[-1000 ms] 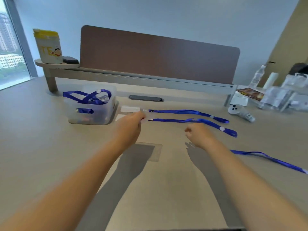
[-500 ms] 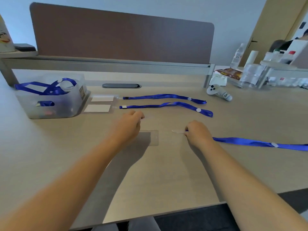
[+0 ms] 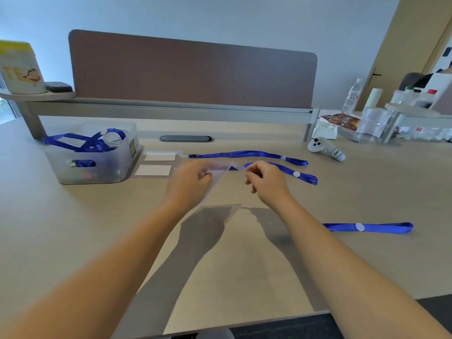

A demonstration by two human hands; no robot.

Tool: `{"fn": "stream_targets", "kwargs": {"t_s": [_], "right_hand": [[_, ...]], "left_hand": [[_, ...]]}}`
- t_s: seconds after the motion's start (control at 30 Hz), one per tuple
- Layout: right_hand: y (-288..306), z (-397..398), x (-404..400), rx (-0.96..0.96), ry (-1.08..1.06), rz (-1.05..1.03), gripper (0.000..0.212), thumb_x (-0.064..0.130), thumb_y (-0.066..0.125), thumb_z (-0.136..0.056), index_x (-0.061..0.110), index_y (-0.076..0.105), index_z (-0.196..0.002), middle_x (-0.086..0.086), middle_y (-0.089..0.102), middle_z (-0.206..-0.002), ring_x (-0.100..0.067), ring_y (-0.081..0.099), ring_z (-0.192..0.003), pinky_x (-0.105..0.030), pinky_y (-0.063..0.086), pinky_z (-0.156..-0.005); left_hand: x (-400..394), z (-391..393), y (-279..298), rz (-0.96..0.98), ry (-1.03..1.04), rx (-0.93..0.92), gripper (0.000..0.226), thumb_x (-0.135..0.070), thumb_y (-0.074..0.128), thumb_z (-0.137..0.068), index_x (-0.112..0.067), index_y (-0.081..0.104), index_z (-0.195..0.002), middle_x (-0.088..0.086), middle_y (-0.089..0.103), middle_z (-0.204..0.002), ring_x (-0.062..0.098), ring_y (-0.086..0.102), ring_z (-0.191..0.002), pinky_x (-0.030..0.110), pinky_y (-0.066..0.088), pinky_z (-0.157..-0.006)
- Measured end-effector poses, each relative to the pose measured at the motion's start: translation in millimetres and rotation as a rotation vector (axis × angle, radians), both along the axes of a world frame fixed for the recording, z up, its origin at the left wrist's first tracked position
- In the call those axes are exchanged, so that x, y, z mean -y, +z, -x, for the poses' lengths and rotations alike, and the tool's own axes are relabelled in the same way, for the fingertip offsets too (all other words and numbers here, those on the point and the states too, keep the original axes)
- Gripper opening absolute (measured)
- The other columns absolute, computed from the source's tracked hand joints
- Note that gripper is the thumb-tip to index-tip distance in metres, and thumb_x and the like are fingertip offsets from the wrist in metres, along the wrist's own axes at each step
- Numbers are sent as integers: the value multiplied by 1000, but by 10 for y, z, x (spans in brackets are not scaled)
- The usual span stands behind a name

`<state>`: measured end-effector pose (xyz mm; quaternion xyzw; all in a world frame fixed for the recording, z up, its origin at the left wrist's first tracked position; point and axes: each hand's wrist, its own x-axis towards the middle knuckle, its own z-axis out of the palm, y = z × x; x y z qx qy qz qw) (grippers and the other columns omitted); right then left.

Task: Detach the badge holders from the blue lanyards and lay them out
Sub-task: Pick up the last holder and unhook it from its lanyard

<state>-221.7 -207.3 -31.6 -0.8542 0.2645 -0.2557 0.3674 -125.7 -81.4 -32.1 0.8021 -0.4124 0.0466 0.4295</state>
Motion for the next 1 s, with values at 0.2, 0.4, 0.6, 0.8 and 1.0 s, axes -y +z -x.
{"fn": "stream_targets", "kwargs": {"t_s": [0.2, 0.4, 0.6, 0.8, 1.0], "right_hand": [[195, -161, -247, 128, 37, -216, 11, 14, 51, -92, 7, 57, -86, 2, 53, -62, -8, 44, -53, -19, 37, -51], [314, -212, -413, 124, 103, -422, 24, 15, 56, -89, 10, 55, -66, -2, 50, -56, -10, 39, -46, -14, 35, -40], [371, -245, -499, 147, 121, -526, 27, 10, 53, -90, 9, 54, -63, -3, 48, -53, -1, 35, -26, -11, 31, -32], [407, -248, -561, 208, 157, -670, 23, 13, 50, -92, 11, 55, -70, -4, 53, -61, -8, 44, -43, -13, 38, -37], [458, -230, -599, 216, 162, -806, 26, 24, 46, -94, 9, 56, -75, -3, 59, -66, -10, 49, -50, -18, 42, -47]], "left_hand": [[-28, -93, 97, 251, 54, -352, 24, -17, 48, -91, -9, 65, -106, 0, 59, -95, 16, 51, -92, 29, 39, -80], [-73, -123, 160, 336, 60, -501, 29, -8, 52, -88, -9, 59, -117, 1, 58, -99, 19, 52, -98, 42, 47, -97], [-128, -91, 167, 379, -12, -435, 30, -7, 52, -88, -5, 59, -117, -4, 57, -101, 14, 53, -95, 31, 46, -89], [-151, -98, 142, 340, -40, -243, 32, -6, 49, -90, -4, 54, -121, 0, 59, -105, 11, 52, -95, 25, 43, -87], [-283, -199, 125, 152, -11, 424, 30, -3, 51, -87, -1, 59, -116, 20, 71, -103, 33, 67, -88, 30, 51, -75]]}}
